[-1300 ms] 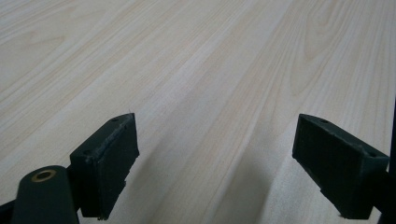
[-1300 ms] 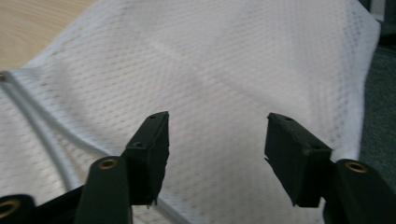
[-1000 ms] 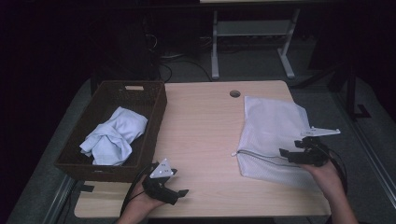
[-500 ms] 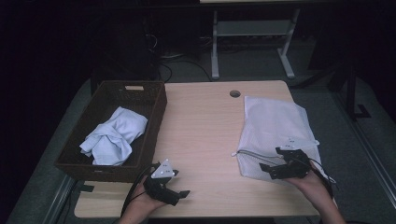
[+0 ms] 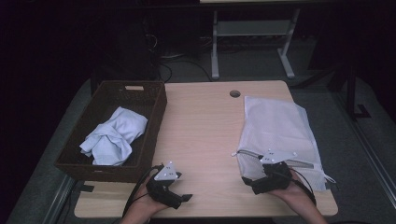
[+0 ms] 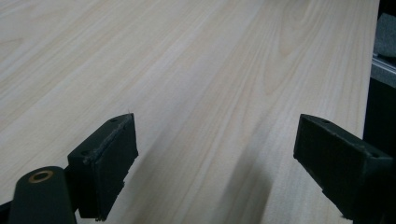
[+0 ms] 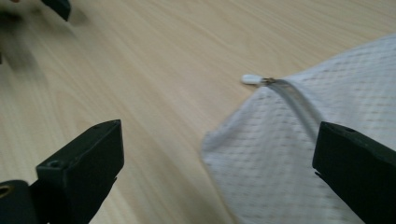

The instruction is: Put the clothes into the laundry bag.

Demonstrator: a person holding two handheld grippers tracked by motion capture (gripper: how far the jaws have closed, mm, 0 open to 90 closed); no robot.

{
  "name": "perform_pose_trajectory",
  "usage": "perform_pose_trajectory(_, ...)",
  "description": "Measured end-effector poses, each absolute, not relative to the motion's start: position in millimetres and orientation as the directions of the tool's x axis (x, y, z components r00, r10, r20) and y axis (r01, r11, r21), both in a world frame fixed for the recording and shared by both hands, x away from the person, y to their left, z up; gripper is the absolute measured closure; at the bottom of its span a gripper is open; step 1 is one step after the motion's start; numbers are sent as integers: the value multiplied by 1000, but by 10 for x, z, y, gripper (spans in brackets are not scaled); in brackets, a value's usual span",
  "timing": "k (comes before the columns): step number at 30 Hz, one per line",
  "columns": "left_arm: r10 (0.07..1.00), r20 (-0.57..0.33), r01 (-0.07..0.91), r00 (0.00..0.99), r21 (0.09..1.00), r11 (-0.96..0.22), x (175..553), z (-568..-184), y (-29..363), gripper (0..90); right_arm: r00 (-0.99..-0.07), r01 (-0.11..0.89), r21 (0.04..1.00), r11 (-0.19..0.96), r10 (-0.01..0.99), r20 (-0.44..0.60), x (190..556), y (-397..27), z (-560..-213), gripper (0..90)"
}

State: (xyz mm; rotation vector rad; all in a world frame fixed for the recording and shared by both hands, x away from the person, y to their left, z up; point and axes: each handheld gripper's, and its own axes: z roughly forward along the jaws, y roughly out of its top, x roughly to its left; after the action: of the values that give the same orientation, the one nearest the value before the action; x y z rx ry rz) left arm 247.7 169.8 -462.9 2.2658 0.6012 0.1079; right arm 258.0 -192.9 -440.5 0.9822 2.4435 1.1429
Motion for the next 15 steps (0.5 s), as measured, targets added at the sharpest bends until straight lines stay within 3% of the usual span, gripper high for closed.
perform_pose_trajectory(15,381,-92,330,920,705,-627,2416,-4427,1558,127,-788,430,738,520,616,26,2505,-1683,-4510,18)
